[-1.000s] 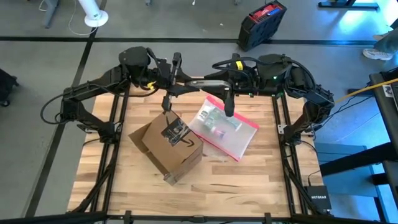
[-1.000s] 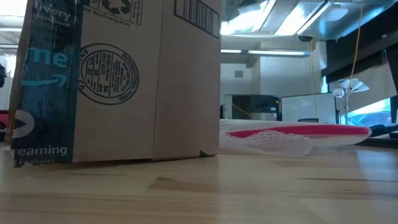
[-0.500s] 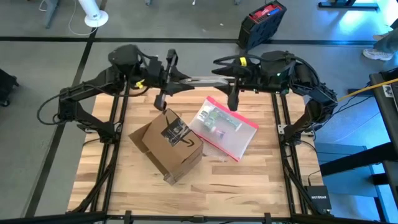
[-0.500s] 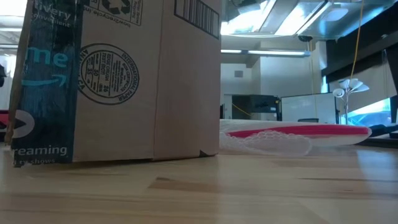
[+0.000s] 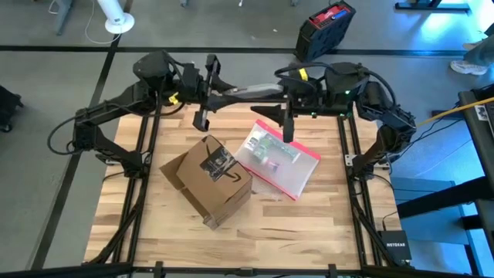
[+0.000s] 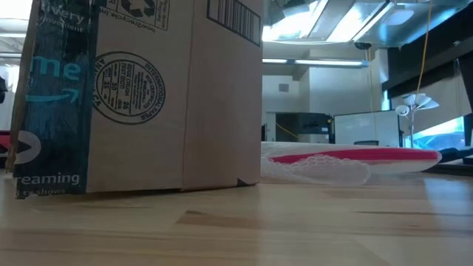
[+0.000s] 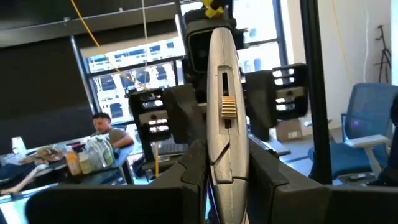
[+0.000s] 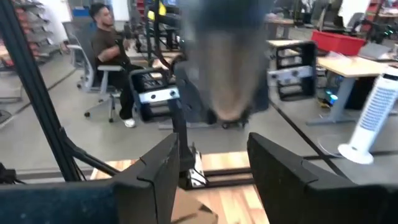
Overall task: Unpack boxes
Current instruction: Break down the cardboard box with the gray cutter until it is fully flat
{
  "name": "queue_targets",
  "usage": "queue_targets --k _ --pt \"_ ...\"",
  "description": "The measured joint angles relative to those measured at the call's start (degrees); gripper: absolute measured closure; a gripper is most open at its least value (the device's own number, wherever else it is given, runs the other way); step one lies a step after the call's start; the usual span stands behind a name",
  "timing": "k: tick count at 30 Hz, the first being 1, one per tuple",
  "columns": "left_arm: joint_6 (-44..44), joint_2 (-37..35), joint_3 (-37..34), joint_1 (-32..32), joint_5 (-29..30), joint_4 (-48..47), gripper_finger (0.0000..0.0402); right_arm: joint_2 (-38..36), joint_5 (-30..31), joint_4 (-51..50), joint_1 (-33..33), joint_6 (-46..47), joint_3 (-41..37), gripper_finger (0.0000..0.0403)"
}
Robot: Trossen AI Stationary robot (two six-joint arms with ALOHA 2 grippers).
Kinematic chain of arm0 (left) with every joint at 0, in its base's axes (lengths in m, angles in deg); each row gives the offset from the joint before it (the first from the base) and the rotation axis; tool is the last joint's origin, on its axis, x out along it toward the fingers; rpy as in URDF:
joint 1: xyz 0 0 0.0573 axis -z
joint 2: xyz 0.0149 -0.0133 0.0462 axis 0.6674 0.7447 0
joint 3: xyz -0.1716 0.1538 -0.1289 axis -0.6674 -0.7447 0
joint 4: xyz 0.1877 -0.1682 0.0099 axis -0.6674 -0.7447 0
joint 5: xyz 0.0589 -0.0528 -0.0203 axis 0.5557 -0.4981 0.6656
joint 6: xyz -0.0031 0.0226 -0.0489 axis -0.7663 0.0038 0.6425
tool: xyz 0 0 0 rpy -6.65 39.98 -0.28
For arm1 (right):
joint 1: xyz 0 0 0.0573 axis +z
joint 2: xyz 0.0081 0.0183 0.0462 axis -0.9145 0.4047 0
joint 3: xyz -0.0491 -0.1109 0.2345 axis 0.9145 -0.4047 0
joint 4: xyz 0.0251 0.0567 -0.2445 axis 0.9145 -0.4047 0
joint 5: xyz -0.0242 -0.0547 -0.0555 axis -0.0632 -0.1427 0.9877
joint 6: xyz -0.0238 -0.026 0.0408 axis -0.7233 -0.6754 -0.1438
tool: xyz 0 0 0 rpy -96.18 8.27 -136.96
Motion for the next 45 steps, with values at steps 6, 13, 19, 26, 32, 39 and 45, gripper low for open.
queue_targets --k 6,13,19,26,32,39,45 --pt "0.32 0.05 -0.03 0.04 0.57 1.4 0.0347 2.11 -1.23 5.13 0.0 -1.74 -0.04 0.0221" --pt "0.39 -0.04 0.07 0.04 0.82 2.26 0.0347 2.61 1.22 9.79 0.0 -4.55 -0.07 0.0221" --pt "0.33 0.14 -0.07 0.02 0.97 1.73 0.0347 1.83 2.75 10.99 0.04 -6.3 -0.04 0.022" --pt "0.24 0.15 -0.07 -0.52 1.03 2.19 0.0347 1.5 3.87 12.67 0.04 -6.5 0.02 0.0175" --pt "0.77 0.15 -0.07 -0.94 1.06 3.52 0.0347 2.19 4.22 13.32 0.04 -6.02 -0.02 0.0165" --pt "1.49 0.15 -0.07 -0.98 0.34 3.16 0.0347 2.59 4.31 15.64 0.04 -7.14 -0.02 0.0193" --pt "2.18 0.21 -0.42 -0.98 -1.07 2.68 0.0347 2.59 4.3 15.52 -0.84 -7.18 -0.04 0.0203"
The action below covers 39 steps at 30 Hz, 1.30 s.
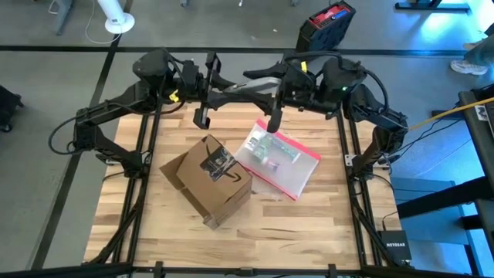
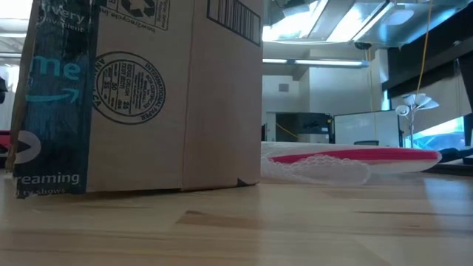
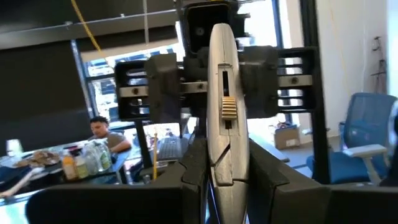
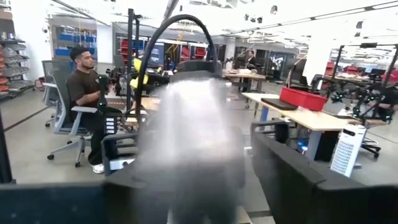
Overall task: Unpack boxes
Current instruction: Break down the cardboard box with the gray cutter until it is fully flat
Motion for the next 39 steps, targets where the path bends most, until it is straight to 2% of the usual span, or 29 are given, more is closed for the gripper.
queue_targets --k 7,20,39 --pt "0.55 0.33 0.0 0.0 -0.64 -0.55 0.0347 0.24 -0.08 -0.24 -0.34 0.31 0.02 0.0204" --pt "-0.47 0.33 0.0 -1.23 1.93 -0.29 0.0347 0.28 -0.99 -0.28 -0.28 1.17 0.01 0.0204" --pt "0.71 0.33 0.0 -1.6 -1.14 -1.62 0.0347 0.31 -1.11 -0.37 -0.73 0.96 0.0 0.0208"
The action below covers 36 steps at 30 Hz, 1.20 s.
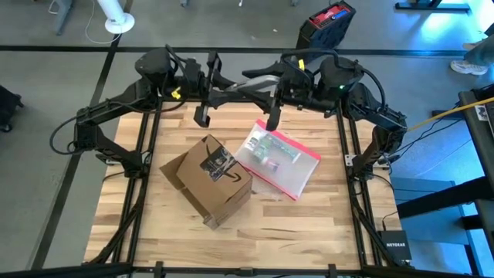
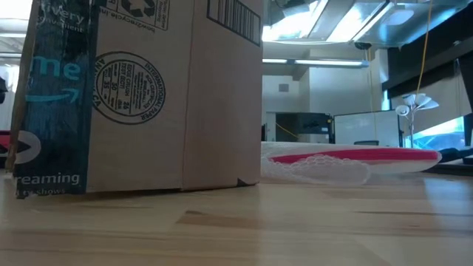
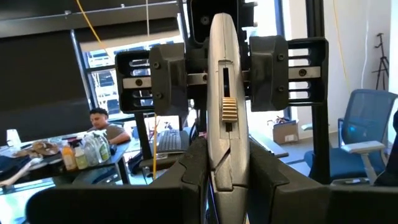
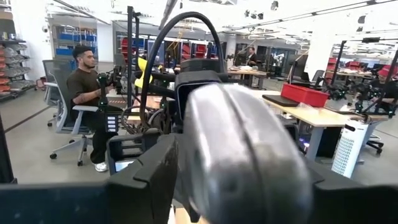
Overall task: Unpack boxes
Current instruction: Break down the cardboard box with the gray cutter until it is fully flat
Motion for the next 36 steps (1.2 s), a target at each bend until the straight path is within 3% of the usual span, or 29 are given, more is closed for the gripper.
queue_targets --k 10,18,36 --pt "-0.11 0.0 0.0 0.0 0.05 -0.58 0.0347 0.43 -1.91 0.1 0.01 0.06 0.02 0.0282" --pt "0.3 0.0 0.0 0.04 0.1 -0.82 0.0347 1.05 -1.94 -0.15 0.09 0.17 0.02 0.0318" --pt "-0.28 -0.03 0.07 0.14 0.19 -3.42 0.0347 1.01 -1.9 -0.78 0.11 0.37 -0.02 0.0312"
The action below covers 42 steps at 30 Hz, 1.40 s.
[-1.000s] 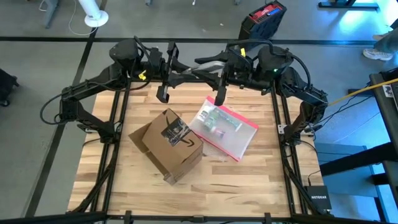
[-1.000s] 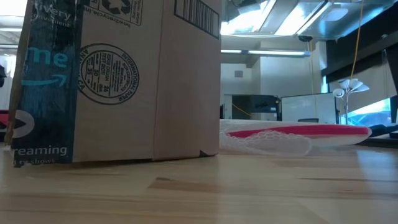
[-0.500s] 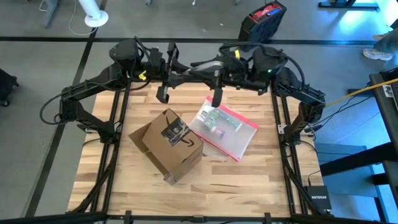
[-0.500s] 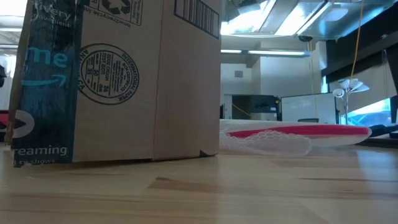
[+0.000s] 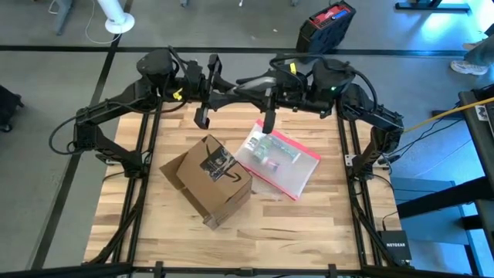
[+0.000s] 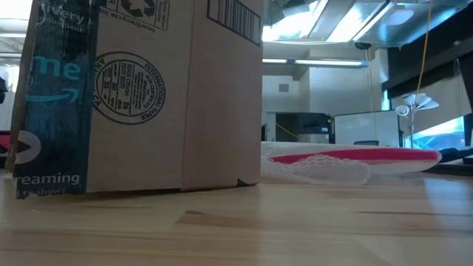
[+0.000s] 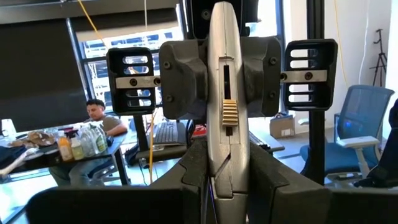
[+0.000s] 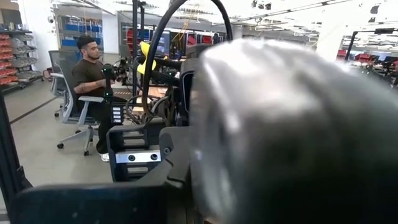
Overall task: Unpack boxes
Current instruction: Break down the cardboard box with the gray cutter until it is fully flat
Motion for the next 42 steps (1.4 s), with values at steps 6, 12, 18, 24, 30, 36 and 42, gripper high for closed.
queue_targets --k 6,12,18,24,30,36,42 --pt "-0.87 -0.01 0.02 -0.1 0.0 -0.92 0.0347 -0.02 0.09 -0.65 0.0 -0.02 -0.02 0.0312" --pt "-1.18 -0.1 0.02 -1.12 -0.42 -2.71 0.0347 -0.02 0.39 -1.44 -0.02 -0.13 -0.09 0.0311" --pt "-1.95 -0.1 0.02 -1.44 -0.42 -3.67 0.0347 -0.02 0.44 -1.99 -0.02 -0.17 -0.09 0.0311" --pt "-2.19 -0.07 0.02 -1.58 -0.34 -4.75 0.0347 -0.02 1.56 -2.87 0.0 -0.66 -0.09 0.0318" --pt "-1.99 -0.07 0.02 -1.9 -0.35 -6.15 0.0347 -0.09 1.59 -4.12 0.0 -1.53 -0.09 0.0336" --pt "-0.41 0.09 -0.2 -2.08 0.23 -7.71 0.0284 -0.42 2.8 -3.74 0.04 -1.53 0.13 0.0336" --pt "0.4 -0.68 -0.2 -2.73 0.21 -9.22 0.0243 -1.14 3.0 -5.31 0.07 -1.29 0.21 0.0334"
